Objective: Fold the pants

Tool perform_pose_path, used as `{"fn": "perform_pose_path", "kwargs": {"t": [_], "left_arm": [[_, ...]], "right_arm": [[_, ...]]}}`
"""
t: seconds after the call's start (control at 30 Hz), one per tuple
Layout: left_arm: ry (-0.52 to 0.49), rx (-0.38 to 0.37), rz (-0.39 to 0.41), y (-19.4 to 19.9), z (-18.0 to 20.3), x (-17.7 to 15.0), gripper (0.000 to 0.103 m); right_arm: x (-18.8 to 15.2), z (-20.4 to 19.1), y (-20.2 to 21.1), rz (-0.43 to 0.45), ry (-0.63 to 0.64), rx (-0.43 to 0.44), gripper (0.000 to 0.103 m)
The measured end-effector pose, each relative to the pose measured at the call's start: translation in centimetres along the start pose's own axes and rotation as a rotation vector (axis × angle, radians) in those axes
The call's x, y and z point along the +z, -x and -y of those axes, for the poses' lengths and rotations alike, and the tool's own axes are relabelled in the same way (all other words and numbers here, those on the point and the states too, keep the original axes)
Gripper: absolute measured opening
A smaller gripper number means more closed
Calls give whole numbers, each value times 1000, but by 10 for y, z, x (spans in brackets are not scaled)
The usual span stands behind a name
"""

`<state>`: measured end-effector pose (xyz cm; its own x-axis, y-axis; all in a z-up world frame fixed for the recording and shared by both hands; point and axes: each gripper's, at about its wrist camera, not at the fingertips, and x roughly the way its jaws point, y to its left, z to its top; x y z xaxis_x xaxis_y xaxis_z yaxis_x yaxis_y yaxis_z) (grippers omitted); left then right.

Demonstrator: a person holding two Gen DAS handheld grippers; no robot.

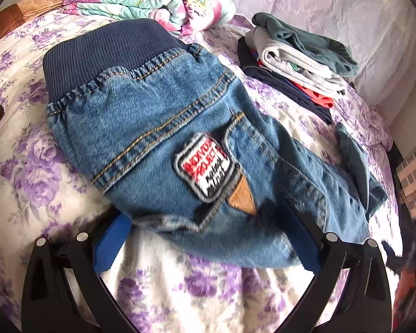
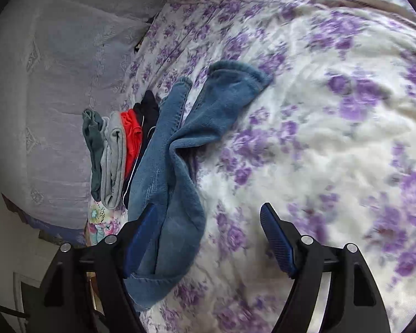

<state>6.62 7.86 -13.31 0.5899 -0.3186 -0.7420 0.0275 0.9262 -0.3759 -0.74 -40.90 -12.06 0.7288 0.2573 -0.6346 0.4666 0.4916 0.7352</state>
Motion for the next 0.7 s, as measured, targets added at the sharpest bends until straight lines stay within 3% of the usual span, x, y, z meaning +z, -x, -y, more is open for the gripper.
{"fn": "perform_pose_path", "kwargs": {"t": [0.1, 0.17, 0.2, 0.23, 0.3, 0.43, 0.5, 0.6, 0.7], "left_arm": [[-46, 2, -18, 6, 1, -9, 99], [-102, 15, -22, 9, 4, -19, 99], [-125, 22, -23, 11, 5, -24, 99], [-144, 29, -22, 13, 7, -28, 99], [-167, 47, -30, 15, 8, -33, 99], [-180, 69, -51, 16, 9, -34, 99], [-164, 67, -76, 19, 9, -31, 99], [-95, 43, -78, 32, 2, -22, 98], [-7, 36, 25, 61, -9, 5, 98]], "right_arm": [[13, -17, -43, -47, 64, -42, 77], [24, -28, -62, -48, 130, -91, 70], [27, -33, -66, -53, 145, -83, 25], [30, -41, -68, -88, 154, -34, 5], [29, -67, -47, -61, 234, 45, 5], [8, -111, 20, 8, 454, 120, 4], [-2, -84, 39, 1, 435, 67, 4], [-19, -6, 37, -83, 319, -97, 4], [-42, 36, 38, -122, 195, -87, 8]]}}
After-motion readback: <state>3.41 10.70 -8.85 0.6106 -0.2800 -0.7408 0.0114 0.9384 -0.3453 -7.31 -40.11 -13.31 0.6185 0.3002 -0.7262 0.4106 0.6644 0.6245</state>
